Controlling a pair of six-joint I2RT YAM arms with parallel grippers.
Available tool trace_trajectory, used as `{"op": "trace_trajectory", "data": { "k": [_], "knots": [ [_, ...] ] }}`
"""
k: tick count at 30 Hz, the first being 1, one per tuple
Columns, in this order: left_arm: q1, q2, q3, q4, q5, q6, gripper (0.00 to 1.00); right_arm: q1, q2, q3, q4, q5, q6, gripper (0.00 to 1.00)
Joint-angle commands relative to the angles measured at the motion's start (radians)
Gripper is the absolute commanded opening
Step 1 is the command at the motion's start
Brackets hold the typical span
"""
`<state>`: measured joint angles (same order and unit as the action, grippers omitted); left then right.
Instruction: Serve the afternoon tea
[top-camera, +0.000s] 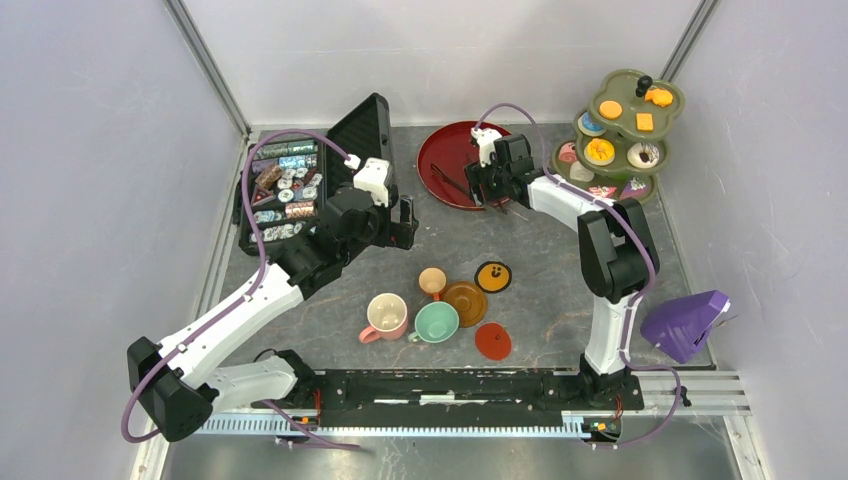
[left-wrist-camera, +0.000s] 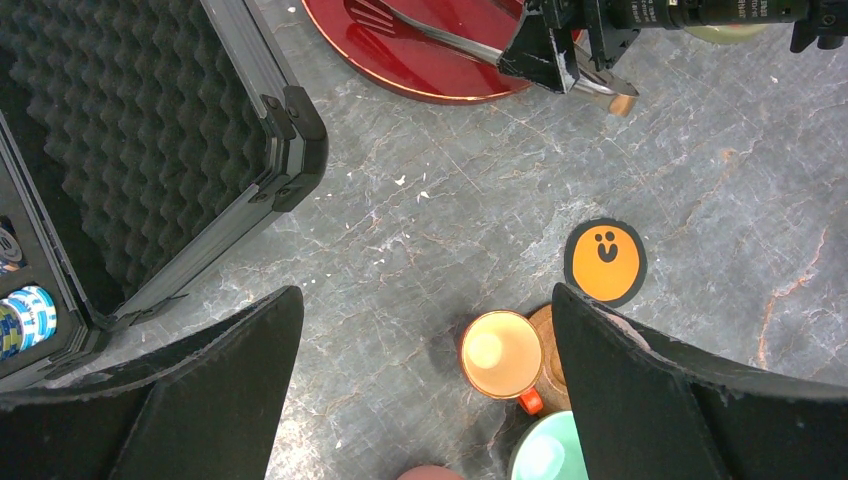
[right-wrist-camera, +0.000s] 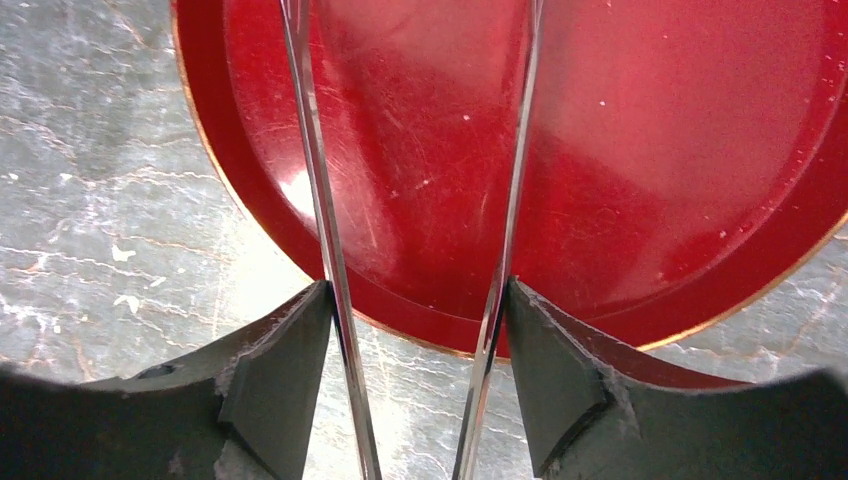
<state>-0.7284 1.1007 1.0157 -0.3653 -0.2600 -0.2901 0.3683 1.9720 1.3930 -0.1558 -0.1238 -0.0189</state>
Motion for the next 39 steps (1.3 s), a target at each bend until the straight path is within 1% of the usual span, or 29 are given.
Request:
{"op": "trace_trajectory", "data": {
  "k": [1, 4, 9, 10, 13, 15, 17, 18, 21, 24, 27, 31, 34, 37, 39],
  "knots": [
    [0.004, -0.007, 0.01, 0.021, 0.002, -0.038, 1.0, 0.001, -0.081, 0.034, -0.034, 0.085, -0.021, 0.72],
    [0.005, -0.012, 0.011, 0.021, 0.004, -0.038, 1.0, 0.013, -0.171, -0.044, -0.044, 0.117, -0.018, 0.81],
    [0.004, -0.013, 0.012, 0.02, 0.013, -0.041, 1.0, 0.063, -0.306, -0.15, -0.097, 0.261, -0.001, 0.97],
    [0.004, -0.013, 0.012, 0.021, 0.015, -0.042, 1.0, 0.074, -0.33, -0.163, -0.111, 0.283, 0.008, 0.98],
    [0.004, -0.015, 0.013, 0.019, 0.013, -0.041, 1.0, 0.12, -0.405, -0.226, -0.14, 0.295, 0.06, 0.98],
    [0.004, -0.016, 0.014, 0.017, 0.011, -0.041, 1.0, 0.175, -0.436, -0.284, -0.147, 0.26, 0.079, 0.98],
    [0.004, -0.016, 0.015, 0.017, 0.013, -0.041, 1.0, 0.251, -0.447, -0.344, -0.16, 0.271, 0.101, 0.98],
    [0.004, -0.015, 0.015, 0.017, 0.012, -0.041, 1.0, 0.292, -0.452, -0.37, -0.164, 0.299, 0.117, 0.98],
    [0.004, -0.012, 0.015, 0.017, 0.019, -0.044, 1.0, 0.37, -0.458, -0.449, -0.175, 0.411, 0.227, 0.92],
    [0.004, -0.007, 0.017, 0.019, 0.03, -0.047, 1.0, 0.376, -0.449, -0.512, -0.154, 0.422, 0.356, 0.82],
    [0.004, -0.008, 0.015, 0.019, 0.032, -0.047, 1.0, 0.389, -0.429, -0.532, -0.122, 0.401, 0.404, 0.76],
    [0.004, -0.016, 0.014, 0.019, 0.03, -0.047, 1.0, 0.422, -0.377, -0.512, -0.156, 0.488, 0.408, 0.76],
    [0.004, -0.02, 0.015, 0.019, 0.03, -0.047, 1.0, 0.426, -0.34, -0.511, -0.165, 0.504, 0.404, 0.77],
    [0.004, -0.024, 0.015, 0.017, 0.026, -0.045, 1.0, 0.429, -0.329, -0.524, -0.185, 0.539, 0.416, 0.78],
    [0.004, -0.026, 0.015, 0.016, 0.025, -0.046, 1.0, 0.427, -0.337, -0.553, -0.183, 0.59, 0.422, 0.78]
  ]
}}
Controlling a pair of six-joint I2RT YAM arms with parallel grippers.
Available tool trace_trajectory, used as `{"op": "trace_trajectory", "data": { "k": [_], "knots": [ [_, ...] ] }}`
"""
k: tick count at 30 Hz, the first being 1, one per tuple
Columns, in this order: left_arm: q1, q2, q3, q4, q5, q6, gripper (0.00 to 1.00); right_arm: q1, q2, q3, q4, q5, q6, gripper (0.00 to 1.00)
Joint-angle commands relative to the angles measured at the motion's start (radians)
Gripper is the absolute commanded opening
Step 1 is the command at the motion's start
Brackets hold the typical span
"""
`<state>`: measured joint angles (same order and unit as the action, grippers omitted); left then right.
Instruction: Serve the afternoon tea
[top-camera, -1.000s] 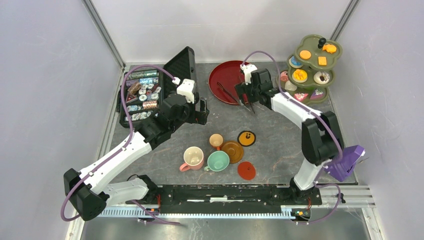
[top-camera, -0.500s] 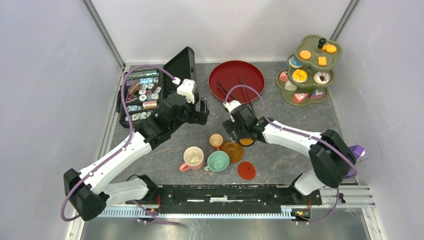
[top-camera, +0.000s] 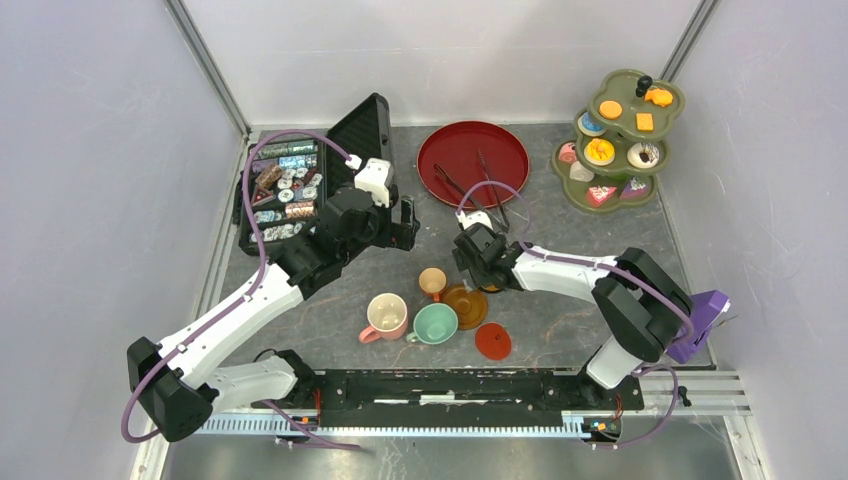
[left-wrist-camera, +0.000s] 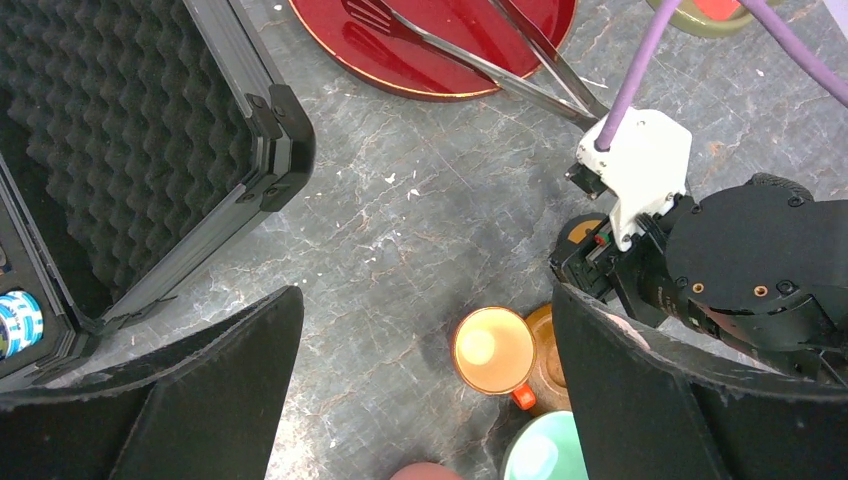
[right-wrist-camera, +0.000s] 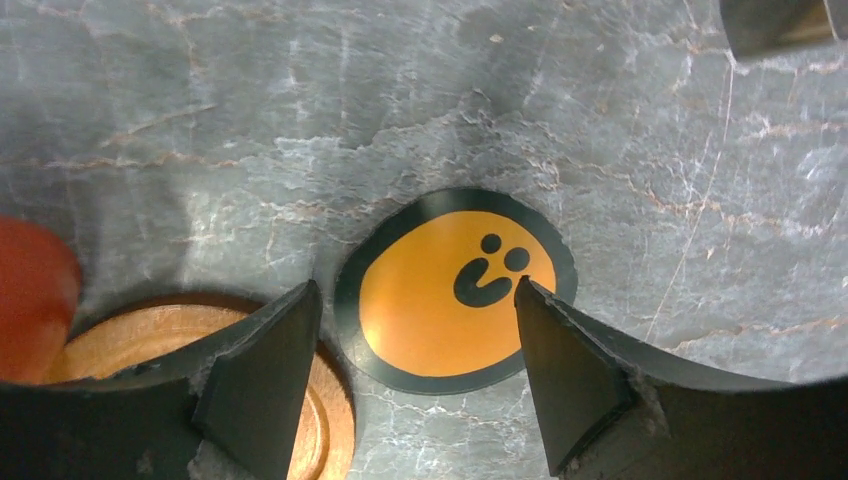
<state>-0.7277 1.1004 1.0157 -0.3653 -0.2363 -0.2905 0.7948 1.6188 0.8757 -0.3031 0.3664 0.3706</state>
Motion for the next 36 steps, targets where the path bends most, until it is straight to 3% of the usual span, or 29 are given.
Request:
{"op": "trace_trajectory", "data": {
  "k": [1, 6, 16, 33, 36],
  "knots": [
    [0.004, -0.027, 0.015, 0.016, 0.001, -0.045, 1.0, -0.001, 0.015, -0.05, -0.035, 0.118, 0.033, 0.79],
    [0.004, -0.033, 0.014, 0.013, 0.003, -0.045, 1.0, -0.082, -0.02, -0.125, -0.05, 0.161, 0.048, 0.79],
    [0.004, -0.043, 0.014, 0.012, 0.006, -0.046, 1.0, -0.483, -0.258, -0.29, 0.041, 0.112, -0.048, 0.79],
    [0.004, -0.042, 0.012, 0.012, 0.008, -0.047, 1.0, -0.871, -0.265, -0.334, 0.198, 0.004, -0.158, 0.8],
    [0.003, -0.044, 0.012, 0.012, 0.008, -0.046, 1.0, -0.945, -0.219, -0.336, 0.26, -0.103, -0.133, 0.78]
  ]
}}
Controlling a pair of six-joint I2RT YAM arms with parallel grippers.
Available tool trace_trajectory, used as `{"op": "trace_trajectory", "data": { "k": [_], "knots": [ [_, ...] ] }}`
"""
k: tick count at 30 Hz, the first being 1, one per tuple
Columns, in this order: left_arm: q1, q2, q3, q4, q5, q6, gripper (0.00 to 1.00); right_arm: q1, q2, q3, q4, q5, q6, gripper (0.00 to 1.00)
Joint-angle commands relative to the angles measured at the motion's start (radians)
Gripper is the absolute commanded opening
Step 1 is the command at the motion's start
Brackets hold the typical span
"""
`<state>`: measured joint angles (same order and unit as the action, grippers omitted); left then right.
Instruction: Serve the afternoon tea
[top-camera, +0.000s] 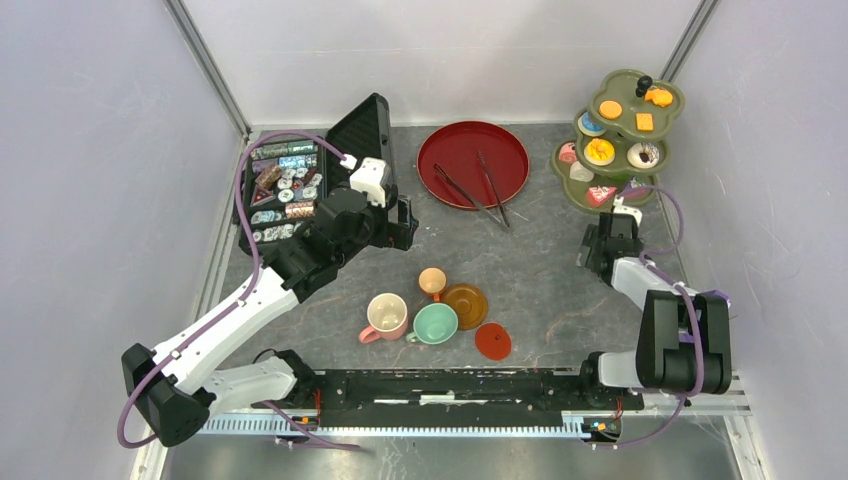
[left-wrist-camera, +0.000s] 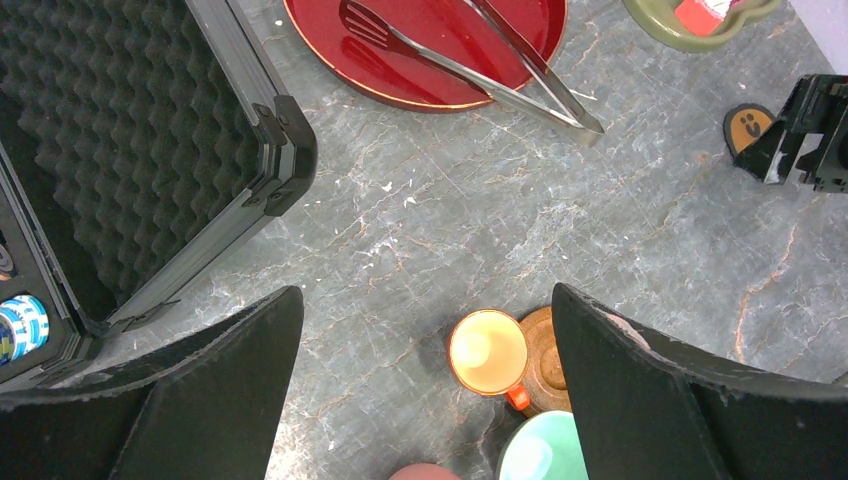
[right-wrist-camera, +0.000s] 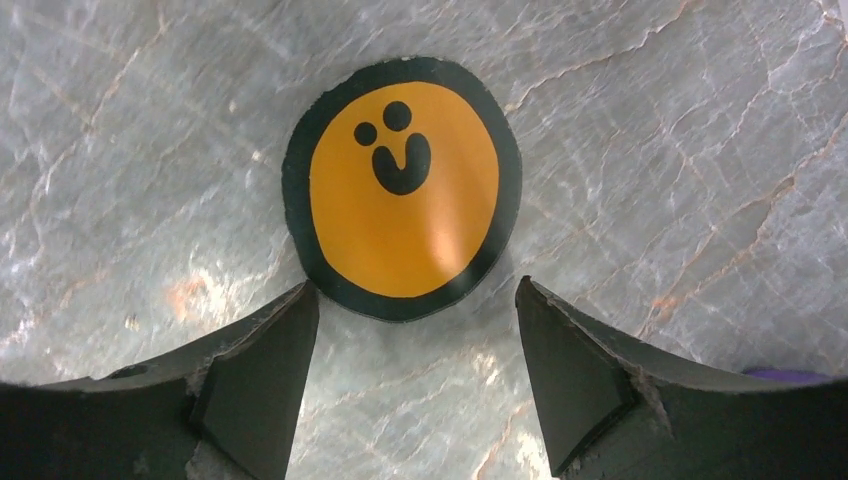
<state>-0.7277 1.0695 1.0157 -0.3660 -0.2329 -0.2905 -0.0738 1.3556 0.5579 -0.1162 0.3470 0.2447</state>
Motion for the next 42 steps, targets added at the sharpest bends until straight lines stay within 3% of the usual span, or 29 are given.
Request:
{"op": "trace_trajectory", "data": {
  "k": [1, 19, 26, 29, 33, 38, 42],
  "knots": [
    [0.004, -0.015, 0.011, 0.013, 0.003, -0.045, 1.0, -0.087, 0.058, -0.018, 0.094, -0.11, 0.006, 0.78],
    [0.002, -0.007, 0.009, 0.013, -0.003, -0.044, 1.0, -0.227, 0.204, 0.126, 0.203, -0.157, 0.013, 0.77],
    [0.003, 0.004, 0.011, 0.013, -0.009, -0.041, 1.0, -0.213, 0.142, 0.238, 0.106, -0.187, 0.0, 0.86],
    [0.004, 0.007, 0.014, 0.013, -0.016, -0.039, 1.0, -0.158, 0.025, 0.263, 0.04, -0.137, -0.027, 0.95],
    [0.004, 0.012, 0.02, 0.01, -0.018, -0.038, 1.0, -0.02, -0.107, 0.263, -0.01, -0.137, -0.059, 0.95],
    [0.004, 0.016, 0.021, 0.007, -0.032, -0.036, 1.0, 0.262, -0.14, 0.158, 0.065, -0.471, -0.023, 0.92],
    [0.005, 0.023, 0.021, 0.006, -0.03, -0.04, 1.0, 0.481, -0.111, 0.126, 0.105, -0.489, 0.093, 0.91]
  ]
}}
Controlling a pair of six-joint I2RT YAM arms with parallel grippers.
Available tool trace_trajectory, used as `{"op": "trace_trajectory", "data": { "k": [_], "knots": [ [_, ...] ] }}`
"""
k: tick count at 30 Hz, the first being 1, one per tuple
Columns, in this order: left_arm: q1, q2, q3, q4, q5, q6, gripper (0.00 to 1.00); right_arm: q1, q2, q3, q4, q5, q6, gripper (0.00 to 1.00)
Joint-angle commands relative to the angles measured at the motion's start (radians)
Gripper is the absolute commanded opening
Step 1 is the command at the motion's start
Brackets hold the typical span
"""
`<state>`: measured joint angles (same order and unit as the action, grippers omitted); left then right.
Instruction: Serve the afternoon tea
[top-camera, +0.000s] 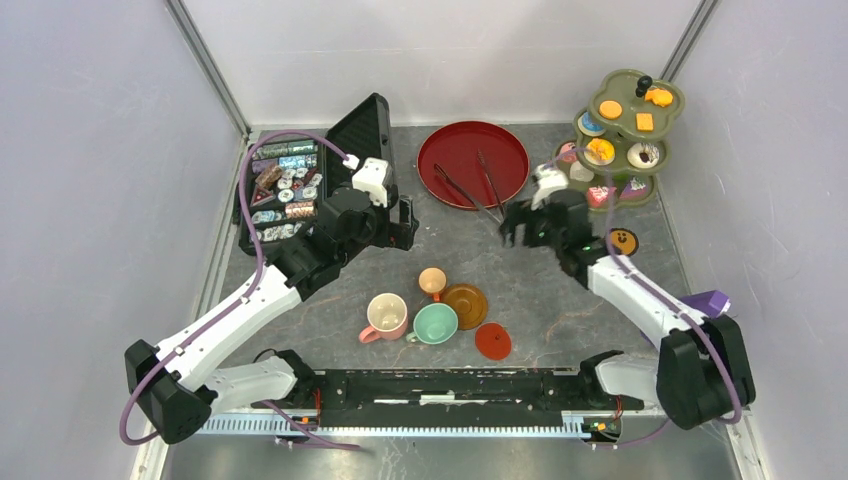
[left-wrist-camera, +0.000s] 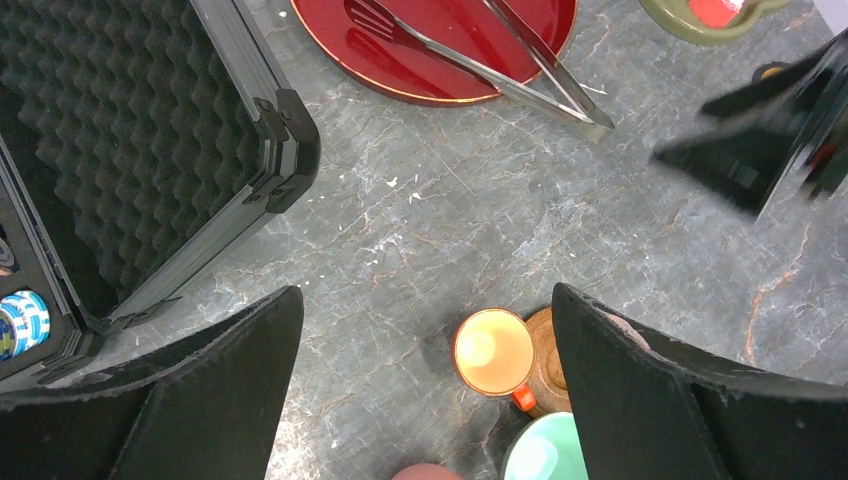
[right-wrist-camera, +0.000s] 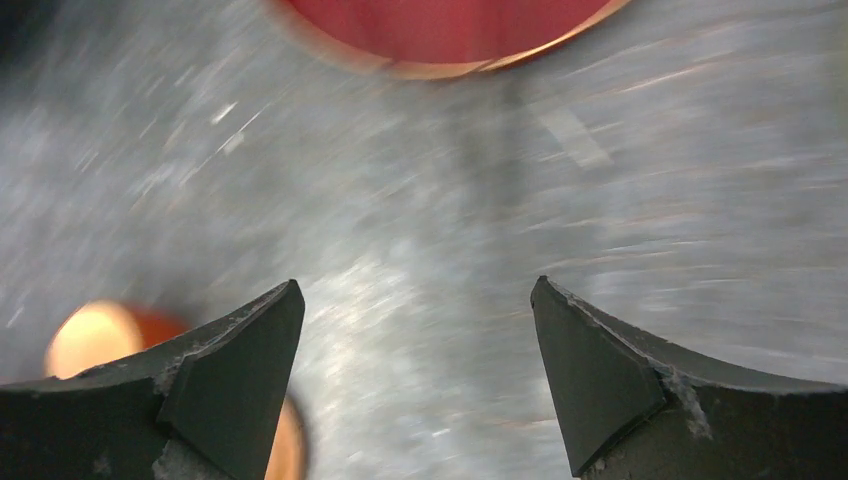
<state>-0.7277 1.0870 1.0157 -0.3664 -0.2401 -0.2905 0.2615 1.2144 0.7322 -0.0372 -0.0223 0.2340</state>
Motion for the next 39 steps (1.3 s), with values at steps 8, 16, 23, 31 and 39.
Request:
{"op": "trace_trajectory", "data": {
  "k": [8, 16, 23, 31, 39],
  "knots": [
    [0.008, 0.005, 0.023, 0.007, -0.033, -0.042, 1.0, 0.409, 0.21, 0.026, 0.082, -0.131, 0.227, 0.88],
    [0.012, 0.004, 0.023, 0.007, -0.026, -0.044, 1.0, 0.564, 0.347, 0.162, -0.042, 0.081, 0.246, 0.72],
    [0.011, -0.006, 0.021, 0.006, -0.026, -0.042, 1.0, 0.627, 0.453, 0.277, -0.168, 0.248, 0.275, 0.41],
    [0.011, -0.013, 0.02, 0.003, -0.03, -0.041, 1.0, 0.66, 0.475, 0.356, -0.218, 0.324, 0.244, 0.08],
    [0.011, -0.016, 0.018, 0.003, -0.03, -0.042, 1.0, 0.541, 0.233, 0.28, -0.15, 0.433, 0.058, 0.0]
  ]
}}
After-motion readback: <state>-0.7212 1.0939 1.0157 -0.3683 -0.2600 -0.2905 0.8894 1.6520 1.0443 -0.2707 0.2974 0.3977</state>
